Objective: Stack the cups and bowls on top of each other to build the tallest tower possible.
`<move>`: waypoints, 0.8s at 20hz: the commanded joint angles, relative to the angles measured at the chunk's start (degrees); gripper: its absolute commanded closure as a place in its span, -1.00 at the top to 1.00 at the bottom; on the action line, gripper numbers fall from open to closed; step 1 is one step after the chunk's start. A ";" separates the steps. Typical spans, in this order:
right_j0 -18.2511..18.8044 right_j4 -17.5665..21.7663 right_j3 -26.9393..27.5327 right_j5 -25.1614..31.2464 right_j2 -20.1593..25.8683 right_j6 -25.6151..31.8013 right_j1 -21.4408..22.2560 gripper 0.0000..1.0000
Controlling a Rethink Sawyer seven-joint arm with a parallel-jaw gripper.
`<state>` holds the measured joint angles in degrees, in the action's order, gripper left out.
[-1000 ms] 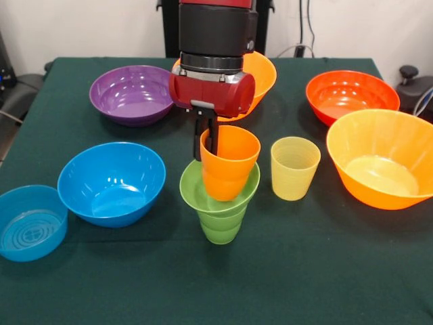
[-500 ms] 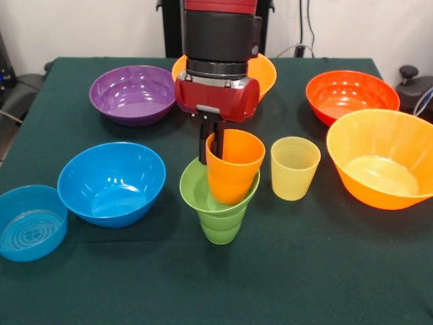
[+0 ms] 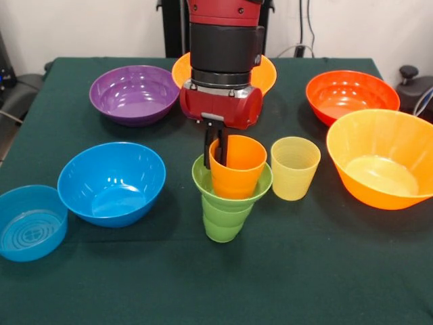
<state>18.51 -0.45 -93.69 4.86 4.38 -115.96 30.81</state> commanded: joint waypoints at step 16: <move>3.13 6.11 -0.94 0.72 5.13 -0.97 -0.85 -1.00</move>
<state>21.09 1.12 -93.69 3.77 5.06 -115.96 30.66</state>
